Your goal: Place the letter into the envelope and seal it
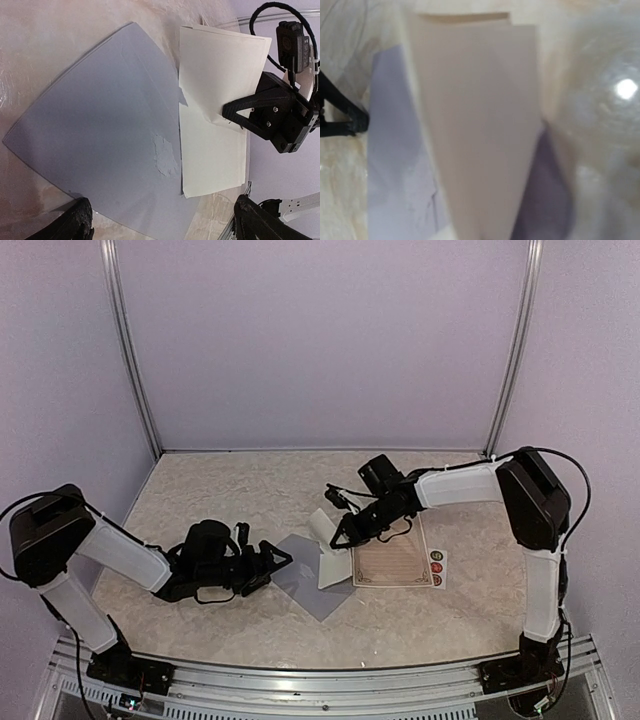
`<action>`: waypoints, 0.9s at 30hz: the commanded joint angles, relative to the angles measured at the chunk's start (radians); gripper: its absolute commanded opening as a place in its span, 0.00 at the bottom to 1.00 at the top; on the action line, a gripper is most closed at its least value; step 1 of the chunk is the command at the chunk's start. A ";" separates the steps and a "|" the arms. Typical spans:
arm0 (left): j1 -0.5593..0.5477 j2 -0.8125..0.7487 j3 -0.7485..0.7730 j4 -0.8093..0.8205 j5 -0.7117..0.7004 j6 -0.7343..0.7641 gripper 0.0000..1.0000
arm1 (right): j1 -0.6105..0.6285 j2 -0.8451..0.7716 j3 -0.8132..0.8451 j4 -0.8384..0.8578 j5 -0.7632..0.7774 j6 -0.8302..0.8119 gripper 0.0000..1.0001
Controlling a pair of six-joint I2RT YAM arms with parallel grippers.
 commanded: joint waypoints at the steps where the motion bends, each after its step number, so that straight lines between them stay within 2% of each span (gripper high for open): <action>1: -0.010 0.044 -0.005 -0.029 0.014 -0.010 0.94 | 0.035 0.042 -0.015 0.011 -0.032 0.020 0.00; 6: -0.007 0.044 -0.002 -0.068 -0.022 0.001 0.94 | 0.040 0.008 -0.037 0.016 0.042 0.028 0.00; 10: -0.003 0.025 -0.002 -0.131 -0.068 0.020 0.94 | 0.026 -0.104 -0.068 0.036 0.118 0.066 0.00; 15: 0.012 -0.007 -0.001 -0.157 -0.080 0.040 0.94 | 0.015 -0.225 -0.066 0.035 0.093 0.042 0.00; 19: 0.026 -0.011 0.003 -0.160 -0.075 0.050 0.94 | 0.015 -0.212 -0.028 -0.015 0.017 -0.014 0.00; 27: 0.044 -0.004 0.015 -0.172 -0.071 0.072 0.94 | 0.015 -0.114 0.032 -0.070 0.018 -0.113 0.00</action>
